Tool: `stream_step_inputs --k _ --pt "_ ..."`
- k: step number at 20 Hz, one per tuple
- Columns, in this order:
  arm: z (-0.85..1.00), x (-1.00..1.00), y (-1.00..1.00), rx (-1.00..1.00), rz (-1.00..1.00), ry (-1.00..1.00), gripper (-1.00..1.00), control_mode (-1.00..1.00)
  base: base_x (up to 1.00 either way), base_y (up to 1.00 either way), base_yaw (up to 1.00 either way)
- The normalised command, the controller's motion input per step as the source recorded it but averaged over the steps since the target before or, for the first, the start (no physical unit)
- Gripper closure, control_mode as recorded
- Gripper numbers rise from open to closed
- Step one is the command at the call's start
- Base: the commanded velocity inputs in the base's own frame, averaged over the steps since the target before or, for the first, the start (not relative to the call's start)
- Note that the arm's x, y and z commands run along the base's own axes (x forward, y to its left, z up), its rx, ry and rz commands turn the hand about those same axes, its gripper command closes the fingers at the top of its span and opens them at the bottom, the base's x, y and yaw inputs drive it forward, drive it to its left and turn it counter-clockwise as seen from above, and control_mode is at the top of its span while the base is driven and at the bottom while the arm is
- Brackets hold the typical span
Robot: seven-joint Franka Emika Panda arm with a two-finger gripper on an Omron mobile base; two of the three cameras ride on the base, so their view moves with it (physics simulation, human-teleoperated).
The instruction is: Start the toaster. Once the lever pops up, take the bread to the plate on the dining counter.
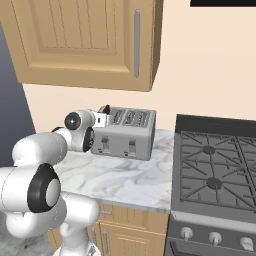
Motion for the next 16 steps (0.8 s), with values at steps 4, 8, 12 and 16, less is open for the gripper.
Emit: stream_step_inputs --k 4,8,12,16 --pt "0.0 0.0 0.0 0.0 0.0 0.0 -1.0 -1.0 0.0 0.0 0.0" --pt "0.0 0.0 0.0 0.0 0.0 0.0 -1.0 -1.0 0.0 0.0 0.0" --pt "0.0 0.0 0.0 0.0 0.0 0.0 -1.0 -1.0 0.0 0.0 0.0" --pt "0.0 0.0 0.0 0.0 0.0 0.0 -1.0 -1.0 0.0 0.0 0.0"
